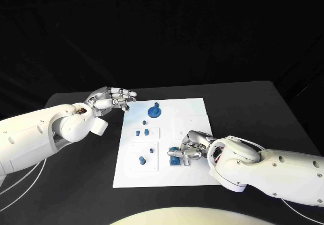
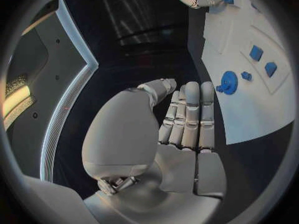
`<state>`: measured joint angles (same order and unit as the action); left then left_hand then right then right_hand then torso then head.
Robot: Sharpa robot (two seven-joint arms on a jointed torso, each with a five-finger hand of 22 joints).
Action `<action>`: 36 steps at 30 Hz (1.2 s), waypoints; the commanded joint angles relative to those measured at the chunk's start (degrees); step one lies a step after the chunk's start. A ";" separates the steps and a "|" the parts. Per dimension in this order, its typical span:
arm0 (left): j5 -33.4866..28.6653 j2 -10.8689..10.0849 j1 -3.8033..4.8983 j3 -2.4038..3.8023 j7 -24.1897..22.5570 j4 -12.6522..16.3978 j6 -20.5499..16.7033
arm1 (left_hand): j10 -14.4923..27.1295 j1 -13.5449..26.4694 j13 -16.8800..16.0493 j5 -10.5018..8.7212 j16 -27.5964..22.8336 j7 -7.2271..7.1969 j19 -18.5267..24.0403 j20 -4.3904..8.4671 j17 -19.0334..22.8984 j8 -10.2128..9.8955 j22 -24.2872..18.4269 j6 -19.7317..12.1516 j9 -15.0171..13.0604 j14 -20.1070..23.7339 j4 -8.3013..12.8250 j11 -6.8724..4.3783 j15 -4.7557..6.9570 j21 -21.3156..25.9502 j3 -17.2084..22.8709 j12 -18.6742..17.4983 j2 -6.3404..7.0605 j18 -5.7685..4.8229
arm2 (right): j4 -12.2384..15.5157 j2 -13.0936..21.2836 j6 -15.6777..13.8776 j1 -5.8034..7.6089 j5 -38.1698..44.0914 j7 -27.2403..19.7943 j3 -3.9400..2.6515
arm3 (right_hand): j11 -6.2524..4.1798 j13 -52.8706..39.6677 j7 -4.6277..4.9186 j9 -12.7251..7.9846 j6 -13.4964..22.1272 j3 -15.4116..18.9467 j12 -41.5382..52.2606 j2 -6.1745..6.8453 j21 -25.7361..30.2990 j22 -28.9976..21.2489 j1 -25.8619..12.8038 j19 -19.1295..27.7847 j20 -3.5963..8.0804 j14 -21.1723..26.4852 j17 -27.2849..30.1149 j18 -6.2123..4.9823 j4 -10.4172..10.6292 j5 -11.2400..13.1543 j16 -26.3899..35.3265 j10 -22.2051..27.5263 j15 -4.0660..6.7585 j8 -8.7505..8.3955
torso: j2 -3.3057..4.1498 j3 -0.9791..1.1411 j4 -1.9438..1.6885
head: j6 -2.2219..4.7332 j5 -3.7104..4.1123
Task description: Assemble the parts on the task board
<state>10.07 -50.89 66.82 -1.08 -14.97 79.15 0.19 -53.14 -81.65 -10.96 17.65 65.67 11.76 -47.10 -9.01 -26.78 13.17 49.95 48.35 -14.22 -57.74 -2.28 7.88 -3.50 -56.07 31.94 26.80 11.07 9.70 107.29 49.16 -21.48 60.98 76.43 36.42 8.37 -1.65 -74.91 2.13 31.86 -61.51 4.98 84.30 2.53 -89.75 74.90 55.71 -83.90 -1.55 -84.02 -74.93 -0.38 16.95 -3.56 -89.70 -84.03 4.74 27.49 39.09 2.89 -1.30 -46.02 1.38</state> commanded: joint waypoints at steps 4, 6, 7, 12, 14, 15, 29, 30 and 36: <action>0.01 -0.02 0.03 0.03 -0.09 0.18 1.14 | 0.26 0.35 0.08 0.35 -0.15 0.03 0.39 -0.18 0.06 0.04 -0.08 -0.13 0.08 -0.16 0.14 -0.01 -0.09 0.25 0.26 0.19 -0.01 0.86 | -0.02 -0.11 1.44 -0.11 3.11 0.35 0.02 | -0.11 -11.35 0.11 0.10 0.53 1.43 -0.43 -0.39 -0.25 15.10 -1.79 -6.10 0.27 -5.98 -15.07 0.38 0.05 0.14 -0.30 -3.52 0.32 0.44 | 0.00 0.01 0.01 | 0.12 -0.01; 0.02 -0.04 0.03 0.03 -0.08 0.19 1.11 | 0.26 0.35 0.08 0.35 -0.15 0.03 0.39 -0.18 0.06 0.04 -0.08 -0.13 0.08 -0.16 0.14 -0.01 -0.09 0.25 0.26 0.19 -0.01 0.86 | 0.05 -0.07 1.34 -0.13 3.35 0.29 0.02 | -0.10 -11.34 0.11 0.10 0.55 1.60 -0.47 -0.38 -0.25 15.10 -2.01 -6.10 0.27 -5.98 -15.07 0.38 0.06 0.13 -0.30 -3.51 0.32 0.47 | 0.01 0.02 0.00 | 0.11 -0.03; 0.02 -0.05 0.03 0.03 -0.08 0.19 1.10 | 0.26 0.35 0.08 0.35 -0.15 0.03 0.39 -0.18 0.06 0.04 -0.08 -0.13 0.08 -0.16 0.14 -0.01 -0.09 0.25 0.26 0.19 -0.01 0.86 | 0.14 -0.01 1.24 -0.14 3.53 0.18 0.02 | -0.10 -11.34 0.11 0.11 0.56 1.74 -0.49 -0.34 -0.25 15.10 -2.19 -6.10 0.26 -5.98 -15.07 0.38 0.06 0.13 -0.30 -3.50 0.32 0.49 | -0.01 0.02 0.01 | 0.16 -0.06; 0.02 -0.10 0.03 0.03 -0.05 0.19 1.08 | 0.26 0.35 0.08 0.35 -0.15 0.03 0.39 -0.18 0.06 0.04 -0.08 -0.13 0.08 -0.16 0.14 -0.01 -0.09 0.25 0.26 0.19 -0.01 0.86 | 0.94 0.50 0.45 -0.18 3.76 -0.90 0.01 | -0.10 -11.44 0.11 0.12 0.57 1.86 -0.33 -0.34 -0.25 15.10 -2.14 -6.10 0.26 -5.98 -15.07 0.38 -0.02 0.10 -0.30 -3.57 0.31 0.53 | -0.04 0.03 0.04 | 0.25 -0.11; 0.02 -0.13 0.03 0.03 -0.03 0.20 1.09 | 0.26 0.35 0.08 0.35 -0.15 0.03 0.39 -0.18 0.06 0.04 -0.08 -0.13 0.08 -0.16 0.14 -0.01 -0.09 0.25 0.26 0.19 -0.01 0.86 | 1.86 1.32 -0.21 -0.19 3.42 -2.00 0.00 | -0.12 -11.52 0.08 0.13 0.55 1.88 -0.25 -0.40 -0.25 15.10 -1.29 -6.10 0.26 -5.98 -15.07 0.38 -0.10 0.09 -0.30 -3.62 0.32 0.63 | -0.03 0.04 0.02 | 0.27 -0.15; 0.02 -0.15 0.03 0.03 -0.02 0.20 1.10 | 0.26 0.35 0.08 0.35 -0.15 0.03 0.39 -0.18 0.06 0.04 -0.08 -0.13 0.08 -0.16 0.14 -0.01 -0.09 0.25 0.26 0.19 -0.01 0.86 | 2.21 1.64 -0.42 -0.19 3.25 -2.34 0.00 | -0.14 -11.58 0.07 0.14 0.56 1.92 -0.17 -0.46 -0.25 15.10 -0.64 -6.10 0.27 -5.98 -15.07 0.38 -0.13 0.10 -0.30 -3.66 0.33 0.70 | -0.03 0.03 0.02 | 0.25 -0.20; 0.03 -0.22 0.03 -0.01 0.13 0.16 1.08 | 0.27 0.38 0.10 0.37 -0.15 0.08 0.37 -0.18 0.09 -0.01 -0.10 -0.27 0.13 -0.15 0.14 0.02 -0.11 0.28 0.33 0.23 -0.10 0.86 | 5.71 5.25 1.92 0.30 0.59 -6.00 -0.12 | -0.23 -11.96 -0.02 0.12 0.67 2.86 0.22 -0.07 -0.25 15.10 5.01 -6.10 0.34 -5.98 -15.07 0.38 -0.26 0.12 -0.30 -3.89 0.40 1.10 | 0.00 0.06 0.01 | 0.28 -0.22; 0.03 -0.23 0.03 -0.01 0.14 0.16 1.09 | 0.27 0.38 0.10 0.37 -0.15 0.08 0.37 -0.18 0.09 -0.01 -0.10 -0.27 0.13 -0.15 0.14 0.02 -0.11 0.28 0.33 0.23 -0.10 0.86 | 5.69 5.28 2.21 0.30 0.54 -6.02 -0.12 | -0.23 -11.95 -0.03 0.11 0.69 2.89 0.19 -0.10 -0.25 15.10 5.55 -6.10 0.34 -5.98 -15.07 0.38 -0.29 0.13 -0.30 -3.88 0.41 1.12 | 0.00 0.06 0.01 | 0.28 -0.22; 0.05 -0.25 0.03 -0.04 0.22 0.17 1.12 | 0.27 0.38 0.10 0.37 -0.15 0.08 0.37 -0.18 0.09 -0.01 -0.10 -0.27 0.13 -0.15 0.14 0.02 -0.11 0.28 0.33 0.23 -0.10 0.86 | 5.13 5.28 3.66 0.31 0.49 -5.86 -0.12 | -0.24 -11.99 -0.04 -0.03 0.87 2.97 0.09 -0.52 -0.25 15.10 9.64 -6.10 0.36 -5.98 -15.07 0.38 -0.41 0.12 -0.30 -3.88 0.43 1.19 | 0.02 0.03 0.02 | 0.27 -0.22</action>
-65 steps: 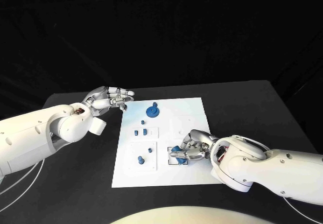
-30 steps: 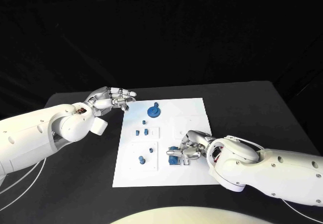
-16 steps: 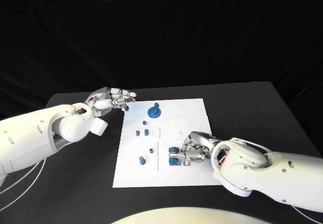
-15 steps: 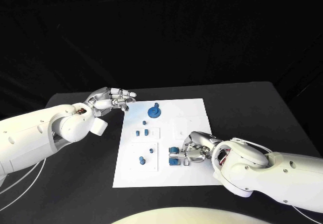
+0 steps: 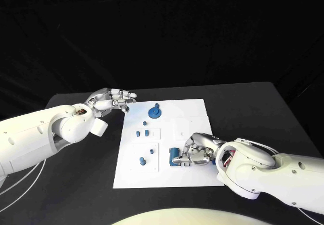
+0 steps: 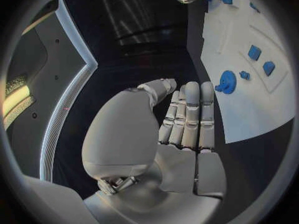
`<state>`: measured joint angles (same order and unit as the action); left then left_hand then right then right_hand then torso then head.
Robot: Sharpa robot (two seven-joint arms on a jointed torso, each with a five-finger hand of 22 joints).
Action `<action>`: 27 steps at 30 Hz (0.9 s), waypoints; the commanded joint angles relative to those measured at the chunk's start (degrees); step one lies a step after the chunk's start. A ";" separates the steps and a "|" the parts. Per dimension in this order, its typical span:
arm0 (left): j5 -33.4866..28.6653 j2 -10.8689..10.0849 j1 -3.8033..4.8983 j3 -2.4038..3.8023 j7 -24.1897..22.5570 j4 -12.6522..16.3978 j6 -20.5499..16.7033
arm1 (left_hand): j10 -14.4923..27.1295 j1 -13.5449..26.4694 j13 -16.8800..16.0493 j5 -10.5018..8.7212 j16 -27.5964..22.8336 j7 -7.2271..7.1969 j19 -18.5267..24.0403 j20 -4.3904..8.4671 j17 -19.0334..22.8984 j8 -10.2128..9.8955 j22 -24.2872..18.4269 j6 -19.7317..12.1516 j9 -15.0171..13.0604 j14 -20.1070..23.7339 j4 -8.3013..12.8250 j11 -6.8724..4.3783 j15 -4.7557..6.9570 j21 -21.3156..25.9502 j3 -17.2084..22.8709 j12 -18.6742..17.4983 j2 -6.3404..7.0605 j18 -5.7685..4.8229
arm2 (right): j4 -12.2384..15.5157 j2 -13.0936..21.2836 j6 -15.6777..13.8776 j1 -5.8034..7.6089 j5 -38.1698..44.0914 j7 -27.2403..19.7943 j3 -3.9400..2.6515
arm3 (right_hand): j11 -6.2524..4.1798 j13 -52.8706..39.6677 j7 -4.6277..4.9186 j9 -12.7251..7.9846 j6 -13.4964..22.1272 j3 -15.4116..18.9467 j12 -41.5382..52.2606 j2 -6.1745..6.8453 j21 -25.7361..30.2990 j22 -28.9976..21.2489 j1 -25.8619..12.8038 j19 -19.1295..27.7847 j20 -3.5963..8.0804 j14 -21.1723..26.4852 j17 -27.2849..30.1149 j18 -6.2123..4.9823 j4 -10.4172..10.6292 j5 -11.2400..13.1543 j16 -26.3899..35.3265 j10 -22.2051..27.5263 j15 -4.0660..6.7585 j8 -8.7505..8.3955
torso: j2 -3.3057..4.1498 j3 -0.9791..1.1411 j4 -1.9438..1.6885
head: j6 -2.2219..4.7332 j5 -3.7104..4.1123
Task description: Assemble the parts on the task board
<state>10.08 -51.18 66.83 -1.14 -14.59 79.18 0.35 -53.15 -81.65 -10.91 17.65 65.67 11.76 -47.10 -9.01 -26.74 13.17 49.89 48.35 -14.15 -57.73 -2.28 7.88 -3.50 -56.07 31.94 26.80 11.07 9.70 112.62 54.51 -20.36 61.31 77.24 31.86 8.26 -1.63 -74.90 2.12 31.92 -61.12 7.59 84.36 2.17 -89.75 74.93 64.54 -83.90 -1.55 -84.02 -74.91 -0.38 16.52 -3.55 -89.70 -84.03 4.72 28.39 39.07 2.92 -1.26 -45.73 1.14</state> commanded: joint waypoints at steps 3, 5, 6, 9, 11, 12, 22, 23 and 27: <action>0.04 0.04 0.03 0.01 -0.15 0.18 0.99 | 0.28 0.38 0.05 0.37 -0.15 0.08 0.37 -0.18 0.05 -0.01 -0.05 -0.27 0.05 -0.16 0.14 0.02 -0.11 0.28 0.33 0.23 -0.10 0.86 | -0.79 -0.49 2.39 -0.05 0.20 -0.68 0.00 | -0.28 -12.05 -0.06 -0.18 0.52 0.16 0.06 -0.73 -0.25 15.07 2.39 -6.10 0.38 -5.98 -15.09 0.38 -0.02 0.08 -0.30 -3.91 0.46 0.29 | 0.04 0.01 -0.05 | -0.07 0.02; 0.05 0.04 0.03 0.01 -0.14 0.18 0.98 | 0.30 0.40 0.06 0.38 -0.15 0.09 0.36 -0.19 0.06 -0.01 -0.06 -0.28 0.06 -0.15 0.14 0.03 -0.12 0.30 0.35 0.24 -0.14 0.85 | -1.22 -0.80 1.96 -0.07 0.57 0.02 0.00 | -0.29 -12.05 -0.07 -0.26 0.52 -0.17 0.01 -1.70 -0.25 15.07 2.94 -6.10 0.39 -5.98 -15.09 0.38 0.11 0.07 -0.30 -3.91 0.47 0.28 | 0.04 0.00 -0.06 | -0.08 0.02; 0.05 0.04 0.03 0.01 -0.14 0.17 0.98 | 0.30 0.40 0.06 0.38 -0.15 0.09 0.36 -0.19 0.06 -0.01 -0.06 -0.28 0.06 -0.15 0.14 0.03 -0.12 0.30 0.35 0.24 -0.14 0.85 | -1.41 -0.91 1.76 -0.08 0.67 0.34 0.01 | -0.28 -12.05 -0.06 -0.31 0.53 -0.21 -0.02 -2.52 -0.25 15.07 2.79 -6.10 0.40 -5.98 -15.09 0.38 0.21 0.09 -0.30 -3.91 0.47 0.26 | 0.05 -0.01 -0.07 | -0.07 0.02; 0.05 0.02 0.03 0.01 -0.11 0.17 0.96 | 0.30 0.40 0.06 0.38 -0.15 0.09 0.36 -0.19 0.06 -0.01 -0.06 -0.28 0.06 -0.15 0.14 0.03 -0.12 0.30 0.35 0.24 -0.14 0.85 | -2.05 -1.32 1.55 -0.10 0.87 1.20 0.03 | -0.26 -12.08 -0.05 -0.37 0.48 0.08 -0.01 -3.60 -0.25 15.07 2.01 -6.10 0.39 -5.98 -15.09 0.38 0.26 0.13 -0.30 -3.92 0.46 0.29 | 0.04 -0.04 -0.08 | -0.08 0.07; 0.05 -0.01 0.03 0.01 -0.11 0.17 0.94 | 0.30 0.40 0.06 0.38 -0.15 0.09 0.36 -0.19 0.06 -0.01 -0.06 -0.28 0.06 -0.15 0.14 0.03 -0.12 0.30 0.35 0.24 -0.14 0.85 | -2.36 -1.56 1.56 -0.14 0.93 1.60 0.05 | -0.28 -12.11 -0.07 -0.38 0.48 0.08 0.05 -3.75 -0.25 15.07 2.17 -6.10 0.39 -5.98 -15.09 0.38 0.15 0.11 -0.30 -3.95 0.46 0.29 | 0.04 -0.05 -0.03 | -0.09 0.11; 0.05 -0.02 0.03 0.00 -0.11 0.17 0.93 | 0.30 0.40 0.06 0.38 -0.15 0.09 0.36 -0.19 0.06 -0.01 -0.06 -0.28 0.06 -0.15 0.14 0.03 -0.12 0.30 0.35 0.24 -0.14 0.85 | -2.48 -1.64 1.57 -0.17 0.96 1.76 0.05 | -0.28 -12.12 -0.07 -0.38 0.48 0.07 0.05 -3.80 -0.25 15.07 2.21 -6.10 0.39 -5.98 -15.09 0.38 0.13 0.10 -0.30 -3.95 0.47 0.29 | 0.04 -0.04 0.00 | -0.08 0.10; 0.06 -0.12 0.03 0.00 -0.09 0.19 0.90 | 0.30 0.43 0.07 0.38 -0.15 0.09 0.36 -0.19 0.08 0.01 -0.07 -0.27 0.07 -0.14 0.12 0.04 -0.13 0.32 0.39 0.26 -0.23 0.85 | -2.68 -1.42 2.13 -0.24 1.37 1.67 0.07 | -0.37 -12.15 -0.15 -0.69 0.73 -0.30 -0.04 -3.79 -0.25 15.07 6.73 -6.10 0.47 -5.98 -15.09 0.38 -0.59 0.03 -0.30 -3.95 0.55 0.13 | 0.00 -0.05 0.00 | -0.08 0.07; 0.06 -0.13 0.03 0.00 -0.09 0.19 0.90 | 0.31 0.42 0.07 0.38 -0.15 0.09 0.35 -0.19 0.08 0.02 -0.07 -0.27 0.07 -0.14 0.13 0.03 -0.13 0.32 0.41 0.27 -0.25 0.85 | -2.62 -1.30 2.23 -0.25 1.28 1.40 0.07 | -0.37 -12.19 -0.12 -0.77 0.73 -0.40 0.00 -3.31 -0.25 15.07 7.44 -6.10 0.48 -5.98 -15.09 0.38 -0.61 0.05 -0.30 -3.97 0.54 0.07 | 0.02 -0.03 0.00 | -0.09 0.05; 0.06 -0.24 0.03 -0.01 -0.06 0.22 0.91 | 0.30 0.39 0.07 0.39 -0.15 0.08 0.35 -0.19 0.09 0.03 -0.07 -0.27 0.07 -0.14 0.15 0.03 -0.13 0.32 0.44 0.28 -0.29 0.86 | -2.26 -0.76 2.66 -0.25 0.80 0.09 0.07 | -0.33 -12.21 -0.09 -0.99 0.62 -0.60 -0.05 -1.00 -0.25 15.07 8.85 -6.10 0.46 -5.98 -15.09 0.38 -0.42 0.04 -0.30 -3.97 0.52 -0.03 | 0.01 -0.02 -0.02 | -0.11 -0.02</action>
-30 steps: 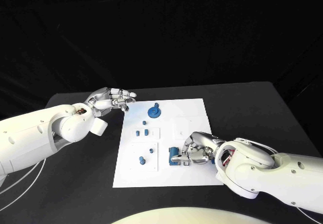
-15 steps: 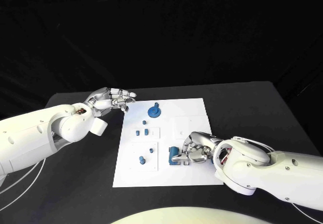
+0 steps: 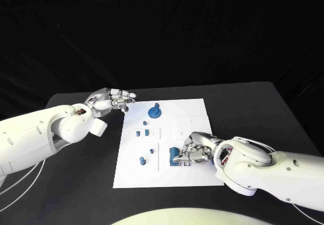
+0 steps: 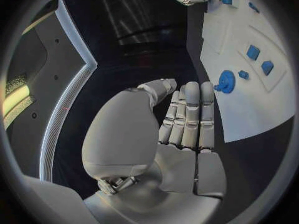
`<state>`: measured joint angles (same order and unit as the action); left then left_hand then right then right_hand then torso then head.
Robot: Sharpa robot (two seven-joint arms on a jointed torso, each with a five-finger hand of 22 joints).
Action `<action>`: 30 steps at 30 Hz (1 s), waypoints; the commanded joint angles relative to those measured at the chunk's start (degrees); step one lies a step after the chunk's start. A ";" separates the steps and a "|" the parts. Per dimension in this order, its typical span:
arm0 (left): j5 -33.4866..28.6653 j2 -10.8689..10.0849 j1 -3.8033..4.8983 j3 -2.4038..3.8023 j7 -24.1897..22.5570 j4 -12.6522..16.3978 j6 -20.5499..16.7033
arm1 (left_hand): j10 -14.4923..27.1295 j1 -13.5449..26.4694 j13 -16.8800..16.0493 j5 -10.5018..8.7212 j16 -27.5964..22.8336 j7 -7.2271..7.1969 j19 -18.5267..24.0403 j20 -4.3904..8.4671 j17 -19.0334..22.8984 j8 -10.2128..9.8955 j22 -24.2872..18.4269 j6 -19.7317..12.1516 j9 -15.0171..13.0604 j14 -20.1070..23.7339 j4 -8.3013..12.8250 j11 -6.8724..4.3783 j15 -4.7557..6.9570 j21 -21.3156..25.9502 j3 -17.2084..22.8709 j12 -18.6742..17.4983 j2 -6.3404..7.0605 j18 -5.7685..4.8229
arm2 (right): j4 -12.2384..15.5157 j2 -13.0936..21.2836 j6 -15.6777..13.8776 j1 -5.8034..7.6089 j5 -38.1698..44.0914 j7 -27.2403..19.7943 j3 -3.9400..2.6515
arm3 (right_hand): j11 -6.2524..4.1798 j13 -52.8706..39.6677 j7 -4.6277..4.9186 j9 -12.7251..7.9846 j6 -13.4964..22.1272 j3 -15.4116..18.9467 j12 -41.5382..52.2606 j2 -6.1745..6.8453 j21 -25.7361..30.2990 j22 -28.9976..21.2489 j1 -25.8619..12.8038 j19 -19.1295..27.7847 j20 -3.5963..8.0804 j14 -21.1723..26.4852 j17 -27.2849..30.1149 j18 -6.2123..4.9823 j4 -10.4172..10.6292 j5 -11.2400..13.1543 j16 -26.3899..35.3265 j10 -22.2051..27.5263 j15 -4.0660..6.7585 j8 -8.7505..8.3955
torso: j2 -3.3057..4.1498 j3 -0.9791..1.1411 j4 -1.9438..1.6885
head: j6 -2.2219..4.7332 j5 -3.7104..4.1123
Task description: Assemble the parts on the task board
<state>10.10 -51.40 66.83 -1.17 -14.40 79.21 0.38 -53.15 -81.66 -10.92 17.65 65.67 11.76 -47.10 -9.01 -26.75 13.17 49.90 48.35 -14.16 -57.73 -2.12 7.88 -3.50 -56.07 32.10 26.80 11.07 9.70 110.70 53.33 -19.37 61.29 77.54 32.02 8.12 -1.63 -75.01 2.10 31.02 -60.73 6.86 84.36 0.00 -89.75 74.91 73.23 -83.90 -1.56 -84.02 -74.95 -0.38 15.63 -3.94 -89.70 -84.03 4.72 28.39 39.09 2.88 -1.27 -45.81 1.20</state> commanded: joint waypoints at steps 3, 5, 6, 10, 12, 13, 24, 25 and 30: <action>0.04 -0.08 0.03 0.03 -0.24 0.19 0.88 | 0.31 0.34 0.08 0.40 -0.15 0.07 0.34 -0.19 0.10 0.03 -0.08 -0.26 0.08 -0.13 0.02 0.02 -0.12 0.32 0.32 0.29 -0.33 0.86 | -0.16 0.64 1.71 -0.23 0.21 -0.67 0.21 | -0.34 -12.08 -0.07 -0.13 0.21 -0.02 -0.11 1.47 -0.25 15.09 0.39 -6.10 0.46 -5.98 -15.05 0.38 0.51 0.41 -0.30 -3.95 0.52 -0.05 | 0.00 0.01 0.01 | -0.06 -0.13; 0.04 -0.12 0.03 0.03 -0.23 0.21 0.87 | 0.31 0.34 0.08 0.40 -0.15 0.07 0.34 -0.19 0.10 0.03 -0.08 -0.26 0.08 -0.13 0.02 0.02 -0.12 0.32 0.32 0.29 -0.33 0.86 | -0.09 0.73 1.70 -0.24 0.03 -0.99 0.21 | -0.34 -12.08 -0.07 -0.13 0.21 -0.02 -0.11 1.47 -0.25 15.09 0.39 -6.10 0.46 -5.98 -15.05 0.38 0.51 0.41 -0.30 -3.95 0.52 -0.05 | 0.01 0.02 0.00 | -0.10 -0.17; 0.05 -0.13 0.03 0.02 -0.23 0.21 0.88 | 0.31 0.34 0.08 0.40 -0.15 0.07 0.34 -0.19 0.10 0.03 -0.08 -0.26 0.08 -0.13 0.02 0.02 -0.12 0.32 0.32 0.29 -0.33 0.86 | -0.08 0.74 1.68 -0.24 -0.08 -1.14 0.21 | -0.34 -12.08 -0.07 -0.13 0.21 -0.02 -0.11 1.47 -0.25 15.09 0.39 -6.10 0.46 -5.98 -15.05 0.38 0.51 0.41 -0.30 -3.95 0.52 -0.05 | 0.02 0.03 -0.01 | -0.11 -0.20; 0.05 -0.16 0.03 0.02 -0.22 0.23 0.87 | 0.31 0.34 0.08 0.40 -0.15 0.07 0.34 -0.19 0.10 0.03 -0.08 -0.26 0.08 -0.13 0.02 0.02 -0.12 0.32 0.32 0.29 -0.33 0.86 | -0.05 0.67 1.53 -0.24 -0.37 -1.52 0.21 | -0.32 -12.07 -0.05 -0.16 0.20 -0.11 -0.13 1.63 -0.25 15.09 0.42 -6.10 0.46 -5.98 -15.05 0.38 0.63 0.42 -0.30 -3.94 0.52 -0.06 | 0.01 0.02 -0.02 | -0.12 -0.20; 0.05 -0.17 0.03 0.02 -0.22 0.23 0.86 | 0.31 0.34 0.08 0.40 -0.15 0.07 0.34 -0.19 0.10 0.03 -0.08 -0.26 0.08 -0.13 0.02 0.02 -0.12 0.32 0.32 0.29 -0.33 0.86 | -0.07 0.61 1.42 -0.24 -0.44 -1.61 0.21 | -0.30 -12.05 -0.02 -0.18 0.17 -0.16 -0.17 1.71 -0.25 15.09 0.31 -6.10 0.45 -5.98 -15.05 0.38 0.77 0.42 -0.30 -3.93 0.51 -0.07 | 0.00 -0.01 0.01 | -0.09 -0.24; 0.05 -0.17 0.03 0.02 -0.21 0.23 0.85 | 0.31 0.34 0.08 0.40 -0.15 0.07 0.34 -0.19 0.10 0.03 -0.08 -0.26 0.08 -0.13 0.02 0.02 -0.12 0.32 0.32 0.29 -0.33 0.86 | -0.07 0.60 1.35 -0.24 -0.47 -1.64 0.21 | -0.28 -12.06 0.01 -0.20 0.15 -0.21 -0.17 1.78 -0.25 15.09 0.16 -6.10 0.45 -5.98 -15.05 0.38 0.91 0.43 -0.30 -3.93 0.49 -0.08 | 0.00 -0.01 0.01 | -0.09 -0.24; 0.05 -0.16 0.03 0.01 -0.20 0.20 0.84 | 0.31 0.34 0.08 0.40 -0.15 0.07 0.34 -0.19 0.10 0.03 -0.08 -0.26 0.08 -0.13 0.02 0.02 -0.12 0.32 0.32 0.29 -0.33 0.86 | 0.20 0.85 -0.27 -0.24 -0.66 -2.54 0.20 | -0.21 -12.06 0.08 -0.31 0.03 -0.55 -0.22 2.07 -0.25 15.09 -1.07 -6.10 0.39 -5.98 -15.05 0.38 1.14 0.43 -0.30 -3.92 0.42 -0.11 | 0.00 0.01 0.02 | -0.15 -0.24; 0.05 -0.14 0.03 0.01 -0.21 0.20 0.83 | 0.31 0.34 0.08 0.40 -0.15 0.07 0.34 -0.19 0.10 0.03 -0.08 -0.26 0.08 -0.13 0.02 0.02 -0.12 0.32 0.32 0.29 -0.33 0.86 | 0.21 0.76 -0.19 -0.24 -0.79 -2.66 0.20 | -0.21 -12.06 0.08 -0.31 0.03 -0.55 -0.22 2.07 -0.25 15.09 -1.07 -6.10 0.39 -5.98 -15.05 0.38 1.14 0.43 -0.30 -3.92 0.42 -0.11 | 0.00 0.01 0.02 | -0.15 -0.24; 0.05 -0.13 0.03 0.01 -0.19 0.20 0.85 | 0.33 0.31 0.10 0.40 -0.16 0.09 0.32 -0.18 0.13 0.06 -0.07 -0.27 0.09 -0.12 0.08 0.03 -0.12 0.32 0.40 0.33 -0.42 0.86 | 0.40 0.45 0.40 -0.24 -1.25 -3.21 0.20 | -0.21 -12.10 0.06 -0.34 0.00 -0.69 -0.15 2.35 -0.25 15.09 -1.27 -6.10 0.38 -5.98 -15.05 0.38 1.07 0.43 -0.30 -3.95 0.41 -0.10 | -0.01 0.06 -0.03 | -0.30 -0.33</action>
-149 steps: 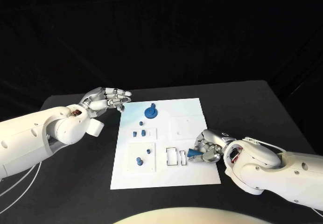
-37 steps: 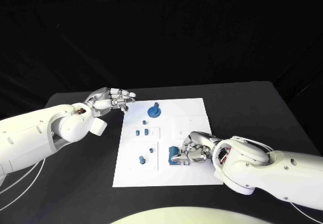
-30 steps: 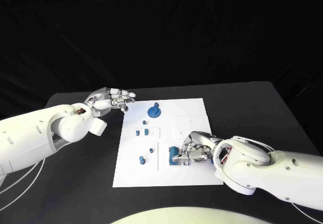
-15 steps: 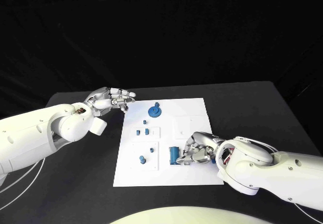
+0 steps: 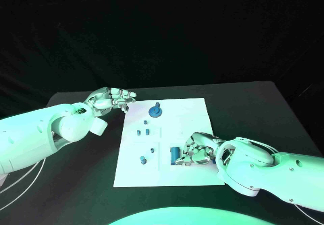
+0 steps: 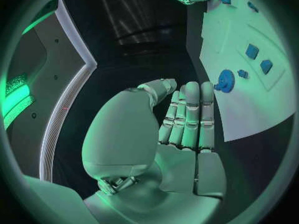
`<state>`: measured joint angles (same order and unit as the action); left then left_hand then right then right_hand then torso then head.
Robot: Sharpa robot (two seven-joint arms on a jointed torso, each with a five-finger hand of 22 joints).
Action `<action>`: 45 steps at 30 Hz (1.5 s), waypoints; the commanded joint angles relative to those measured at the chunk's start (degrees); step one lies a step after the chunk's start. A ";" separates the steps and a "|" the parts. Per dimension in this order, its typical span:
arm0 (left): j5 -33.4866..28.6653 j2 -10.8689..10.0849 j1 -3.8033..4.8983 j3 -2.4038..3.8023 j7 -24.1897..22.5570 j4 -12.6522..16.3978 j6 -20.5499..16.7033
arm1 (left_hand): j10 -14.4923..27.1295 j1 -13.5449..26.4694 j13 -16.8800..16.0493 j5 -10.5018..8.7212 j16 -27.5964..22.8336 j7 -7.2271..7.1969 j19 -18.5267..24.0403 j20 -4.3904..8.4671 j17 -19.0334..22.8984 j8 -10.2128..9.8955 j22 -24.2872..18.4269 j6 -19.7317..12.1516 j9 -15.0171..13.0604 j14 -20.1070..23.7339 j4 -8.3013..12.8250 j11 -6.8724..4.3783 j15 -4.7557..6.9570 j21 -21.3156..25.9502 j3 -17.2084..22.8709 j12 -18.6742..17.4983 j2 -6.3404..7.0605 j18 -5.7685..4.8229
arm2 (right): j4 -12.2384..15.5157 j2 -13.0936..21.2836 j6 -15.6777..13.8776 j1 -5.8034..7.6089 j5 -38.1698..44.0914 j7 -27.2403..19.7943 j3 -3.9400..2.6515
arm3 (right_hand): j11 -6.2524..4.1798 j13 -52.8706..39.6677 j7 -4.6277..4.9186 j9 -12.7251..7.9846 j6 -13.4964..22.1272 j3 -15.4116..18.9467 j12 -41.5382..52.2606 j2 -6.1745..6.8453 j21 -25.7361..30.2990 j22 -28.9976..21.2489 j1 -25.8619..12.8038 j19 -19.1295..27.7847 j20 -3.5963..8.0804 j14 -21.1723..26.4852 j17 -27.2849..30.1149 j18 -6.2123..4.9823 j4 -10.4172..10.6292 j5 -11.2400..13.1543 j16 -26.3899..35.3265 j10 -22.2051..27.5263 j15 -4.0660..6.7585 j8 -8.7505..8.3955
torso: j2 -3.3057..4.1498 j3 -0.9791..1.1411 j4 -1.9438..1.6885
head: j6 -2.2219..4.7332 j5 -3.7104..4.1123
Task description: Assemble the parts on the task board
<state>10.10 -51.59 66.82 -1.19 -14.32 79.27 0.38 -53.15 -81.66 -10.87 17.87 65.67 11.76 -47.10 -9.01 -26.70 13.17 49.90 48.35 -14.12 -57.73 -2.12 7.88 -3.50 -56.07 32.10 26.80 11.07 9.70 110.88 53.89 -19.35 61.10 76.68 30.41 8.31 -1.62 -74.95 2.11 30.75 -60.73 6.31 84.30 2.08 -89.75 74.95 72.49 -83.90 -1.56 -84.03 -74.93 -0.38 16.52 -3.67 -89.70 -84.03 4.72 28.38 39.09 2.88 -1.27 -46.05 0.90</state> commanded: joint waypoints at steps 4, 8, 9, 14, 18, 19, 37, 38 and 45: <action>0.05 0.04 0.03 0.03 -0.25 0.12 0.81 | 0.33 0.31 0.05 0.18 -0.16 0.09 0.32 -0.18 0.08 0.06 -0.08 -0.27 0.05 -0.12 0.09 0.03 -0.12 0.32 0.41 0.33 -0.41 0.86 | 0.50 -0.08 0.81 -0.06 -0.66 -2.04 0.01 | -0.23 -12.17 0.05 -0.08 -0.01 -0.23 -0.08 0.41 -0.25 15.05 -0.50 -6.10 0.38 -5.97 -15.07 0.38 0.13 0.15 -0.30 -3.95 0.41 -0.10 | 0.02 0.01 0.00 | -0.11 -0.03; 0.05 0.06 0.03 0.03 -0.24 0.11 0.84 | 0.33 0.31 0.05 0.18 -0.16 0.09 0.32 -0.18 0.08 0.06 -0.08 -0.27 0.05 -0.12 0.09 0.03 -0.12 0.32 0.41 0.33 -0.41 0.86 | 0.37 -0.21 1.15 -0.08 -0.76 -2.24 0.01 | -0.23 -12.18 0.03 -0.09 -0.02 -0.32 -0.07 0.53 -0.25 15.05 -0.46 -6.10 0.37 -5.97 -15.07 0.38 0.11 0.14 -0.30 -3.96 0.42 -0.10 | 0.02 0.00 0.03 | -0.13 0.01; 0.05 0.08 0.03 0.03 -0.24 0.11 0.86 | 0.33 0.31 0.05 0.18 -0.16 0.09 0.32 -0.18 0.08 0.06 -0.08 -0.27 0.05 -0.12 0.09 0.03 -0.12 0.32 0.41 0.33 -0.41 0.86 | 0.18 -0.35 1.24 -0.08 -0.76 -2.20 0.02 | -0.23 -12.18 0.03 -0.09 -0.02 -0.32 -0.07 0.53 -0.25 15.05 -0.46 -6.10 0.37 -5.97 -15.07 0.38 0.11 0.14 -0.30 -3.96 0.42 -0.10 | 0.00 0.00 0.01 | -0.15 0.01; 0.05 0.09 0.03 0.03 -0.26 0.12 0.86 | 0.33 0.31 0.05 0.18 -0.16 0.09 0.32 -0.18 0.08 0.06 -0.08 -0.27 0.05 -0.12 0.09 0.03 -0.12 0.32 0.41 0.33 -0.41 0.86 | -0.94 -1.14 0.62 -0.17 0.00 -1.36 0.02 | -0.27 -12.16 -0.01 -0.14 -0.04 -0.99 -0.13 0.22 -0.25 15.05 -0.15 -6.10 0.38 -5.97 -15.07 0.38 0.06 0.10 -0.30 -3.94 0.44 -0.12 | -0.02 0.01 -0.03 | -0.12 -0.01; 0.05 0.08 0.03 0.03 -0.24 0.13 0.89 | 0.33 0.31 0.05 0.18 -0.16 0.09 0.32 -0.18 0.08 0.06 -0.08 -0.27 0.05 -0.12 0.09 0.03 -0.12 0.32 0.41 0.33 -0.41 0.86 | -2.08 -1.75 -0.19 -0.23 0.85 -0.51 0.02 | -0.29 -12.21 -0.03 -0.21 -0.06 -1.54 -0.06 -0.38 -0.25 15.05 0.04 -6.10 0.39 -5.97 -15.07 0.38 0.07 0.12 -0.30 -3.98 0.47 -0.15 | 0.01 -0.01 -0.08 | -0.11 -0.01; 0.05 0.07 0.03 0.03 -0.23 0.13 0.89 | 0.33 0.31 0.05 0.18 -0.16 0.09 0.32 -0.18 0.08 0.06 -0.08 -0.27 0.05 -0.12 0.09 0.03 -0.12 0.32 0.41 0.33 -0.41 0.86 | -2.33 -1.86 -0.18 -0.24 0.96 -0.42 0.02 | -0.29 -12.21 -0.03 -0.22 -0.07 -1.62 -0.06 -0.52 -0.25 15.05 0.00 -6.10 0.39 -5.97 -15.07 0.38 0.10 0.13 -0.30 -3.98 0.47 -0.15 | 0.02 0.00 -0.10 | -0.13 -0.01; 0.07 -0.07 0.03 0.02 -0.10 0.17 0.96 | 0.34 0.34 0.07 0.17 -0.16 0.11 0.30 -0.18 0.11 0.08 -0.07 -0.27 0.06 -0.12 0.09 0.04 -0.13 0.32 0.45 0.36 -0.49 0.86 | -2.09 -1.04 -3.43 -0.28 1.37 -2.18 0.01 | -0.13 -11.99 0.23 -0.50 0.66 -1.84 -0.58 0.42 -0.25 15.05 0.39 -6.10 0.37 -5.97 -15.07 0.38 0.02 0.18 -0.30 -3.79 0.39 -0.63 | -0.02 -0.01 -0.01 | -0.05 -0.17; 0.07 -0.08 0.03 0.02 -0.10 0.17 0.96 | 0.34 0.34 0.07 0.17 -0.16 0.11 0.30 -0.18 0.11 0.08 -0.07 -0.27 0.06 -0.12 0.09 0.04 -0.13 0.32 0.45 0.36 -0.49 0.86 | -1.80 -0.66 -4.25 -0.26 0.98 -2.66 0.01 | 0.05 -11.93 0.46 -0.68 1.16 -1.99 -0.72 0.69 -0.25 15.05 0.35 -6.10 0.29 -5.97 -15.05 0.38 0.06 0.17 -0.29 -3.73 0.27 -1.00 | -0.03 -0.02 0.00 | 0.03 -0.16; 0.07 -0.21 0.03 0.01 -0.30 0.21 0.75 | 0.34 0.34 0.07 0.17 -0.16 0.11 0.30 -0.18 0.11 0.08 -0.07 -0.27 0.06 -0.12 0.09 0.04 -0.13 0.32 0.45 0.36 -0.49 0.86 | 0.64 4.34 -9.21 1.24 -4.36 -6.77 -0.20 | 1.58 -11.61 2.22 -2.12 4.47 -3.59 -1.65 3.09 -0.25 15.05 0.54 -6.10 -0.74 -5.78 -14.28 0.38 0.03 0.17 0.13 -3.25 -1.01 -4.21 | -0.04 -0.11 0.10 | 0.45 0.31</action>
<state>10.12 -51.82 66.82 -1.22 -14.17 79.31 0.41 -53.15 -81.43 -10.88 17.86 65.67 11.76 -47.10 -9.01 -26.65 13.17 49.90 48.35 -14.13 -57.73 -1.97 7.88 -3.50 -56.07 32.25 26.80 10.85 9.70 111.13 57.94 -25.02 62.18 75.36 27.18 8.13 -0.43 -74.95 4.32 28.69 -56.66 3.04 83.01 4.76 -89.75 74.92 73.03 -83.99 -1.90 -84.02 -74.94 -0.38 16.61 -3.66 -89.70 -83.99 4.09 24.38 39.06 2.83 -1.21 -45.76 1.01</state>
